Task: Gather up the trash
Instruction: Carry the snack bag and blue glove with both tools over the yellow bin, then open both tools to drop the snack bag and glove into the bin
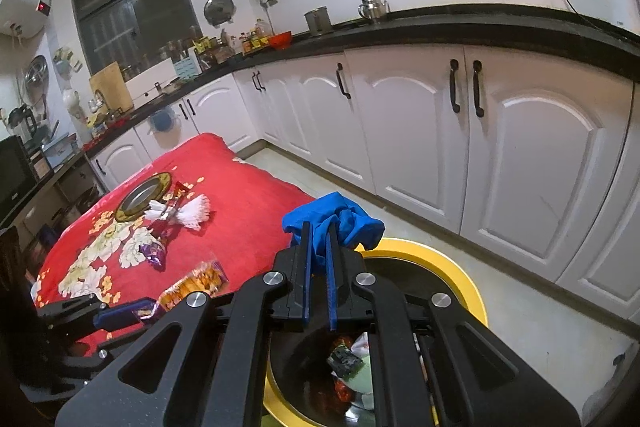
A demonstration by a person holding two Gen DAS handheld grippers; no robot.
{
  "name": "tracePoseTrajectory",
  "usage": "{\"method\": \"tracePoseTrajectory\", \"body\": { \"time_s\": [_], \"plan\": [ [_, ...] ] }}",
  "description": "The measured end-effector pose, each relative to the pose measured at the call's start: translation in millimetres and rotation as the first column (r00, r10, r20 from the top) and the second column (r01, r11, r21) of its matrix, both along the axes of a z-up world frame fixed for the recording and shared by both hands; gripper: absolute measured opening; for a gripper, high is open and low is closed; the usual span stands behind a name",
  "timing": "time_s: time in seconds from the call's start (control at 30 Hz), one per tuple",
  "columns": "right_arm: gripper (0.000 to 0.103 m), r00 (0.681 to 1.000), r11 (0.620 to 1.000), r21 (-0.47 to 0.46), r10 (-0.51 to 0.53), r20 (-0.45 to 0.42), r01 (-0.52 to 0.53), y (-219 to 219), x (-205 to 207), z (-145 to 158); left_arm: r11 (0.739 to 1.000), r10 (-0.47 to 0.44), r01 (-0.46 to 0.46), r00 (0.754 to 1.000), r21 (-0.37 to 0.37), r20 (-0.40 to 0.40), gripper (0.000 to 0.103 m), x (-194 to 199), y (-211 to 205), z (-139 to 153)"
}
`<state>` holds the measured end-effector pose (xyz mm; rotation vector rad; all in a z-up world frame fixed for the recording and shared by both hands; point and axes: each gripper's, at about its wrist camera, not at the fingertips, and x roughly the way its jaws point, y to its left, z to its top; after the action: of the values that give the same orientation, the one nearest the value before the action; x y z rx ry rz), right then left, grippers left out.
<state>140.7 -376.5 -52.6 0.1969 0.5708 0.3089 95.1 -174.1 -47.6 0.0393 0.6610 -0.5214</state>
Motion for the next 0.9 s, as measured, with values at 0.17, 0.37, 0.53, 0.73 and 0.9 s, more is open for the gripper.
{"method": "tracePoseTrajectory", "body": {
  "time_s": [0.17,0.37,0.53,0.73,0.9],
  "plan": [
    [0.006,1.000,1.000,-0.006,-0.003,-0.023,0.003,-9,3,-7,1.000,-0.023,0.024,1.000,0.013,-0.018,0.025,4,-11,-7],
    [0.006,0.998,1.000,-0.003,-0.018,-0.053,0.018,-20,5,-18,0.998,-0.047,0.049,0.998,0.032,-0.050,0.025,10,-24,-19],
    [0.006,0.996,1.000,-0.004,-0.027,-0.080,0.027,-26,9,-27,0.997,-0.054,0.058,0.995,0.043,-0.089,0.025,17,-32,-30],
    [0.006,0.992,0.999,-0.002,-0.036,-0.123,0.036,-31,14,-39,0.997,-0.056,0.062,0.991,0.047,-0.120,0.025,27,-40,-37],
    [0.006,0.990,0.999,0.001,-0.038,-0.138,0.038,-33,16,-44,0.997,-0.055,0.063,0.988,0.049,-0.144,0.025,32,-44,-43]
  ]
}}
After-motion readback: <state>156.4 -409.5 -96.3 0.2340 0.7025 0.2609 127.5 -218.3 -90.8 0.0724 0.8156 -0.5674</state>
